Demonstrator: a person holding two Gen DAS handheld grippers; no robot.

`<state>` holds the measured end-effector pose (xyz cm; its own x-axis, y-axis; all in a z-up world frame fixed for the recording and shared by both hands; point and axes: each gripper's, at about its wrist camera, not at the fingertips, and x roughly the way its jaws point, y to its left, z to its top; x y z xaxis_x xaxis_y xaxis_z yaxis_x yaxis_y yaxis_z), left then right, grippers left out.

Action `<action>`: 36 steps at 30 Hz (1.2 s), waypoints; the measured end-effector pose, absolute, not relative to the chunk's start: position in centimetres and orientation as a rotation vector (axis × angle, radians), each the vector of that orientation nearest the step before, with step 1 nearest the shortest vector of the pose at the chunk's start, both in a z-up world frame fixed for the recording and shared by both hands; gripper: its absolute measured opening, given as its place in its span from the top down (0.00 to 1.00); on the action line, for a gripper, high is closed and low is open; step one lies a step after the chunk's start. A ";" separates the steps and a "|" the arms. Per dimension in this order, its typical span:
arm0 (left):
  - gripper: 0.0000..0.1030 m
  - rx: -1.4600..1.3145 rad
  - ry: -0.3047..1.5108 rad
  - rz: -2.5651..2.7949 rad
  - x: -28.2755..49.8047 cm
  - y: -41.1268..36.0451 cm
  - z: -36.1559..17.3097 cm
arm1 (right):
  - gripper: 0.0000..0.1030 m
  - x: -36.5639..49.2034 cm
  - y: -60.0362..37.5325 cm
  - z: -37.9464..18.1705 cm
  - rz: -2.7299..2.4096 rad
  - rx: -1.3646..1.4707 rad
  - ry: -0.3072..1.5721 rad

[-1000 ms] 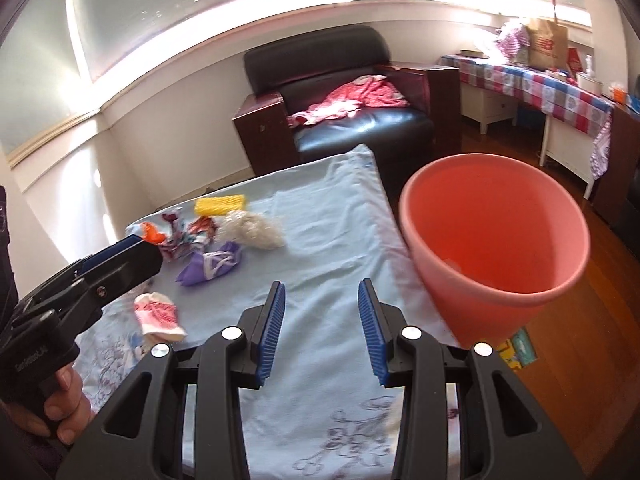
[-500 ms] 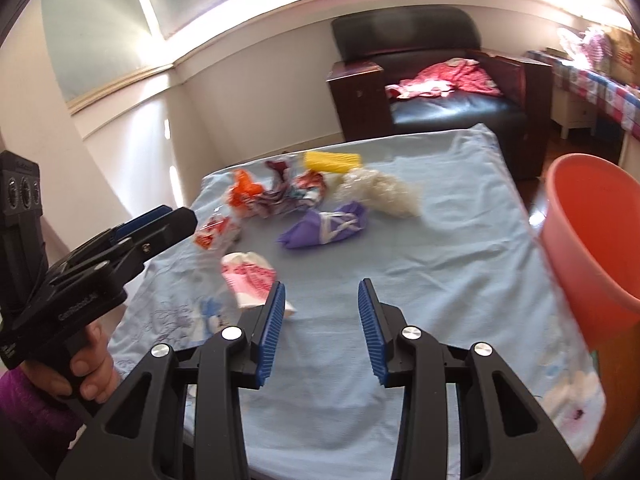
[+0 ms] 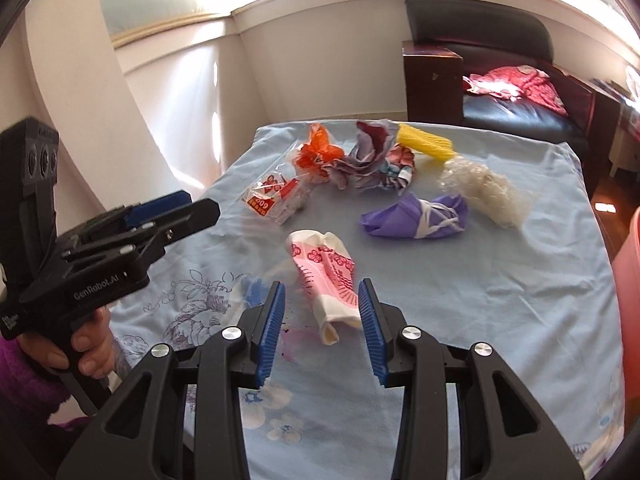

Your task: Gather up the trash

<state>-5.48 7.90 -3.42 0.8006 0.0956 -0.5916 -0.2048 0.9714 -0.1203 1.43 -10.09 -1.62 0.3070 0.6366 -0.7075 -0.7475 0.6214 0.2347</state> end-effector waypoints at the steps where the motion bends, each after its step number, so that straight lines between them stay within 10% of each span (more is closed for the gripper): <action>1: 0.47 -0.189 0.626 0.168 -5.4 8.3 -3.5 | 0.62 1.5 -9.7 -1.9 0.909 -0.170 0.865; 26: 0.48 -0.602 0.805 0.205 1.2 13.2 -8.0 | 0.78 2.1 -10.8 -2.7 0.878 -0.145 0.871; 36: 0.89 -0.672 0.790 0.227 1.4 14.4 -8.9 | 0.78 1.8 -11.6 -2.6 0.872 -0.123 0.863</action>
<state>1.40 14.35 -8.88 0.6929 -0.0546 -0.7190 -0.4280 0.7713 -0.4711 1.80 -11.61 -2.65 0.3381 0.6204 -0.7076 -0.7140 0.6589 0.2366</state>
